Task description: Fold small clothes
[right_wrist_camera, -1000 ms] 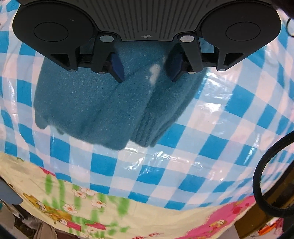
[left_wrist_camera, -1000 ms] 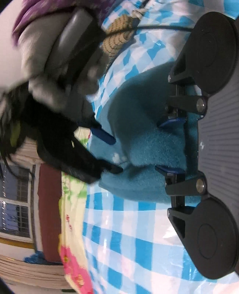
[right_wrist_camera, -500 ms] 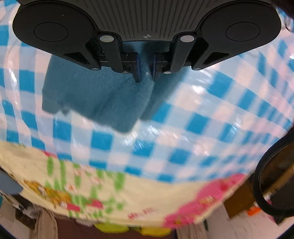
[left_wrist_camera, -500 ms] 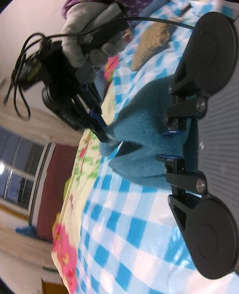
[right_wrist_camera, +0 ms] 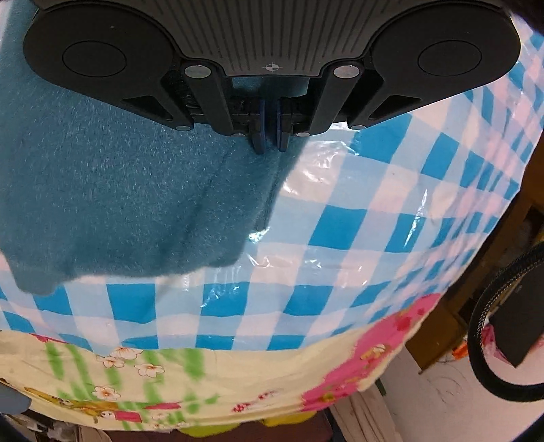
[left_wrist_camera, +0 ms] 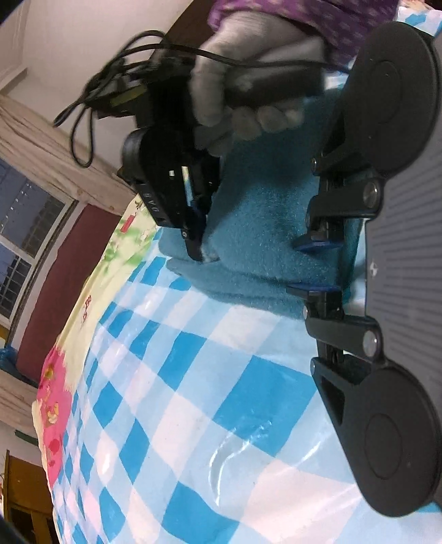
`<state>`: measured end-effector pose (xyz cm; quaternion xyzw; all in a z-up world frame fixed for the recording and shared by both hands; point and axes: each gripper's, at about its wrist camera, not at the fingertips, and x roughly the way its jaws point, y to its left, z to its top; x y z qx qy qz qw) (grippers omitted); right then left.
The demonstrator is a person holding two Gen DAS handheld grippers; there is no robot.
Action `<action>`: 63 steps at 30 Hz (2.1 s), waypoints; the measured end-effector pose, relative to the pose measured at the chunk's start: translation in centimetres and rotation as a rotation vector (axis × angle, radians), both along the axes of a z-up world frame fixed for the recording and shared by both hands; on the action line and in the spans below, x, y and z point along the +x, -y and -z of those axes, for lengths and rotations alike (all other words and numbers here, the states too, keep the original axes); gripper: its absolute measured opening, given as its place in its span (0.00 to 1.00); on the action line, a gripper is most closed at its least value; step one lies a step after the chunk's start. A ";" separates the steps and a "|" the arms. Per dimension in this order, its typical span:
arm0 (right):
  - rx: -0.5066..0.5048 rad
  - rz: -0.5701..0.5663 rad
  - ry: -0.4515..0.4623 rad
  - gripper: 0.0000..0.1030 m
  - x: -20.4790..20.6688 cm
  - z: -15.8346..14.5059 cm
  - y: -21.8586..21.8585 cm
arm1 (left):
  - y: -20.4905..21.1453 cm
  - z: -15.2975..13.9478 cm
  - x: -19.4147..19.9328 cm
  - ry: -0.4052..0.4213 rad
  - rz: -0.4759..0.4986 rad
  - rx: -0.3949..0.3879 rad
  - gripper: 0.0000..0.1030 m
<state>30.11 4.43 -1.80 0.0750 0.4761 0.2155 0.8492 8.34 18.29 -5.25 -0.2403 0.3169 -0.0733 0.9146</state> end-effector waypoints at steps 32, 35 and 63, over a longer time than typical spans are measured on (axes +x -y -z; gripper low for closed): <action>0.183 0.167 0.129 0.43 -3.3 -3.2 17.2 | 6.1 -2.2 5.9 -0.037 0.098 0.340 0.27; 0.246 0.236 0.041 0.43 -3.7 -1.0 19.6 | 6.3 -2.3 5.8 -0.038 0.097 0.347 0.27; 0.160 0.120 0.076 0.67 0.3 0.3 13.0 | 7.6 -3.5 12.0 -0.003 0.080 0.384 0.28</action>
